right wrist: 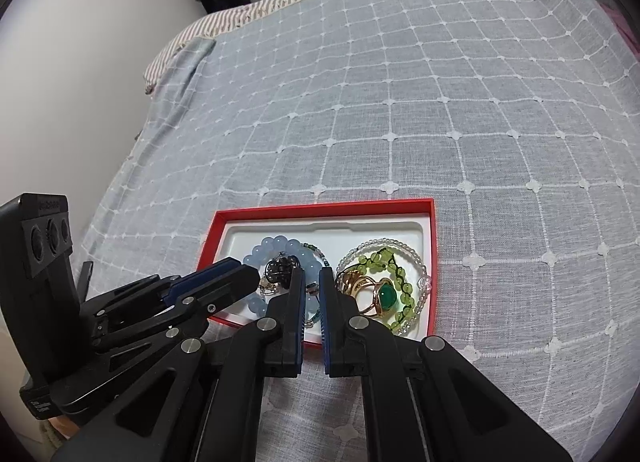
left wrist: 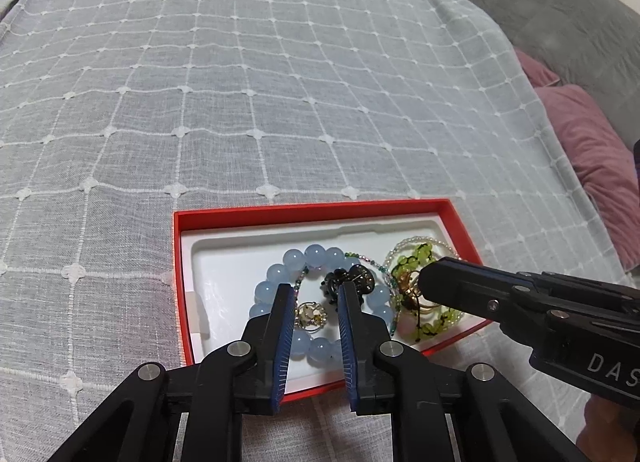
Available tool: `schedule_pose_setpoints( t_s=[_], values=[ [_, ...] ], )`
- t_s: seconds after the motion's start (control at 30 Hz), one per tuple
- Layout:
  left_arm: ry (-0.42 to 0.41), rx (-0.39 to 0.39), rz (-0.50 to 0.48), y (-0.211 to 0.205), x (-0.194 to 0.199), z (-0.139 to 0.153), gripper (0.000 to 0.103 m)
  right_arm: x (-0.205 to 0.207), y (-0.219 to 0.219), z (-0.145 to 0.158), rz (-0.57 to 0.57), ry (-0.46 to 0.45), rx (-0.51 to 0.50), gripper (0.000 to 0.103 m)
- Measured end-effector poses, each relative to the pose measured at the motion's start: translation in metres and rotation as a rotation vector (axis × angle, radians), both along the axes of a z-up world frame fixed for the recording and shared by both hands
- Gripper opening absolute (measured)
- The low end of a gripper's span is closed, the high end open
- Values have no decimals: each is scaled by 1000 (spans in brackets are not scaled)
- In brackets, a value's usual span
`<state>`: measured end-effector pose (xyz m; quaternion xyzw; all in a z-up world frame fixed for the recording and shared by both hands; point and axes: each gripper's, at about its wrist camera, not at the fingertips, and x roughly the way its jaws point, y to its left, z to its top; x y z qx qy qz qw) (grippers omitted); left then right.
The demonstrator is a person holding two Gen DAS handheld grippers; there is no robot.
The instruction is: Organize jewelry
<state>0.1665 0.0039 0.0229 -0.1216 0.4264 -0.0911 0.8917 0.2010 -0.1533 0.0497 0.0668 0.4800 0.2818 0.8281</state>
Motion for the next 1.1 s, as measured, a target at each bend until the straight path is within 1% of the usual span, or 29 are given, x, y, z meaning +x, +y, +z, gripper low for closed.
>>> schedule_pose_setpoints(
  t_s=[0.1, 0.17, 0.3, 0.4, 0.5, 0.57, 0.6, 0.67, 0.73, 0.8, 0.87, 0.97, 1.0, 1.03, 1.07, 1.1],
  values=[
    [-5, 14, 4, -1, -3, 0, 18, 0, -1, -1, -1, 3, 7, 8],
    [-6, 15, 8, 0, -5, 0, 23, 0, -1, -2, -4, 5, 4, 11],
    [-14, 30, 14, 1, -7, 3, 23, -2, -7, 3, -21, 1, 10, 13],
    [-22, 55, 34, 1, -14, 5, 24, -9, -12, 7, -26, 1, 18, 13],
    [-13, 94, 67, -1, -25, 5, 26, -25, -13, 11, -19, -10, 5, 13],
    [-28, 133, 86, -2, -36, 7, 36, -40, -11, 14, -1, -26, -22, 13],
    [-36, 153, 99, -2, -42, 8, 39, -48, -10, 16, 7, -40, -48, 14],
    [-41, 185, 128, -2, -51, 12, 50, -64, -10, 21, 4, -78, -108, 16],
    [-31, 201, 152, -1, -57, 14, 52, -76, -14, 26, -7, -94, -110, 17],
    [-24, 207, 174, -1, -66, 16, 56, -85, -19, 29, -16, -90, -86, 17],
    [-31, 216, 192, -1, -80, 17, 65, -95, -24, 32, -29, -102, -87, 19],
    [-41, 232, 223, -2, -95, 18, 73, -111, -27, 36, -38, -137, -106, 22],
    [-45, 239, 234, -2, -100, 18, 75, -115, -28, 36, -41, -144, -103, 24],
    [-52, 248, 246, -2, -105, 20, 80, -121, -30, 37, -43, -150, -101, 29],
    [-61, 256, 255, -3, -109, 21, 84, -127, -32, 38, -46, -160, -102, 32],
    [-73, 264, 260, -3, -114, 23, 86, -132, -32, 39, -46, -172, -108, 36]
  ],
)
